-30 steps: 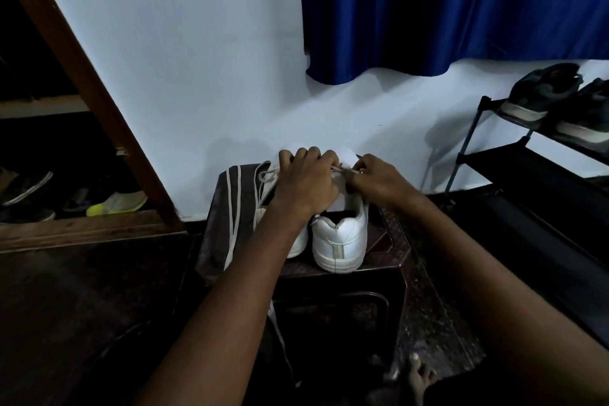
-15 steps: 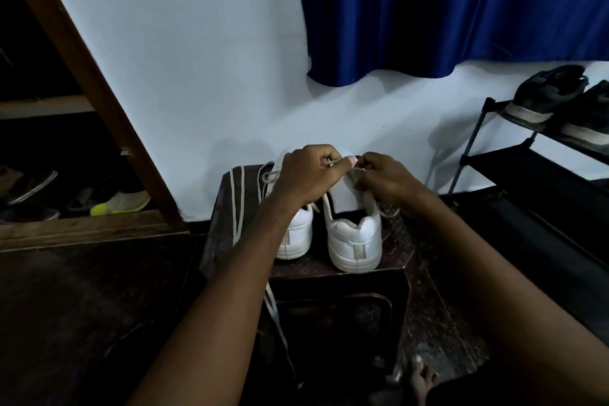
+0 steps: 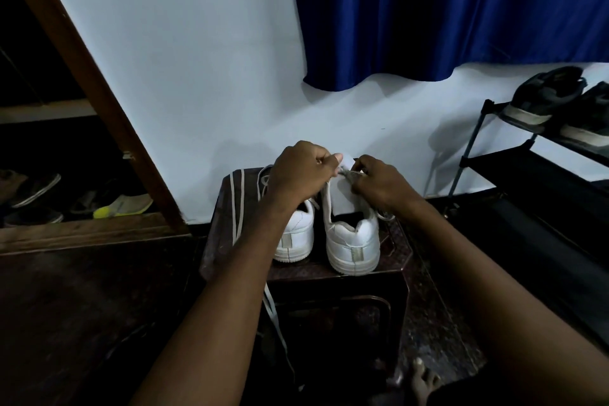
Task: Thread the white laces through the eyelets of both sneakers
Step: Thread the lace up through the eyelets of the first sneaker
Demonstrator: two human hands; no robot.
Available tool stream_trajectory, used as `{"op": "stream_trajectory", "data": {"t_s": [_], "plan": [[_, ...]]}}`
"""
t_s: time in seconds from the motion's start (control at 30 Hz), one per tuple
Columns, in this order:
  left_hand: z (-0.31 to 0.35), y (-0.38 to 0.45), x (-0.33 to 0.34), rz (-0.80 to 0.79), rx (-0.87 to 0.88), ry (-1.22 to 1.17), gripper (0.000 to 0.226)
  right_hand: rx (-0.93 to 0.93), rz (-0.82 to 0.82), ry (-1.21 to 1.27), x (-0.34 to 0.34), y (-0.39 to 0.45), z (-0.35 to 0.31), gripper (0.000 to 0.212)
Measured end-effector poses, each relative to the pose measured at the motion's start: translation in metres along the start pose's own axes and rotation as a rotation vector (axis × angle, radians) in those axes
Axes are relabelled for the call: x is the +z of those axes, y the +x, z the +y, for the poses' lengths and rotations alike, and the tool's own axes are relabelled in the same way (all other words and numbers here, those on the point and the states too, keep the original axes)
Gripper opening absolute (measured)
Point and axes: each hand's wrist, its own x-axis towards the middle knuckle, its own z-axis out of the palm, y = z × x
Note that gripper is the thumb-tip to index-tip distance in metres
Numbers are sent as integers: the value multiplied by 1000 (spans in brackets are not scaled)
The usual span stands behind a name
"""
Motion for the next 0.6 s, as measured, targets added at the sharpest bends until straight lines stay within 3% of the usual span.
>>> {"op": "stream_trajectory", "data": {"t_s": [0.13, 0.23, 0.3, 0.37, 0.5, 0.6], "plan": [[19, -7, 1, 16, 42, -616, 38, 0, 6, -11, 2, 0, 0, 14], [30, -8, -1, 73, 12, -862, 34, -2, 13, -10, 2, 0, 1, 17], [25, -4, 2, 145, 32, -679, 32, -6, 17, -16, 3, 0, 1, 16], [18, -3, 4, 199, 42, -270, 22, -15, 27, -24, 3, 0, 1, 14], [9, -9, 9, 94, 67, 225, 45, -28, 43, -29, 5, -2, 0, 16], [8, -8, 16, 79, 138, 490, 27, -25, 53, -37, 5, -2, 1, 17]]}}
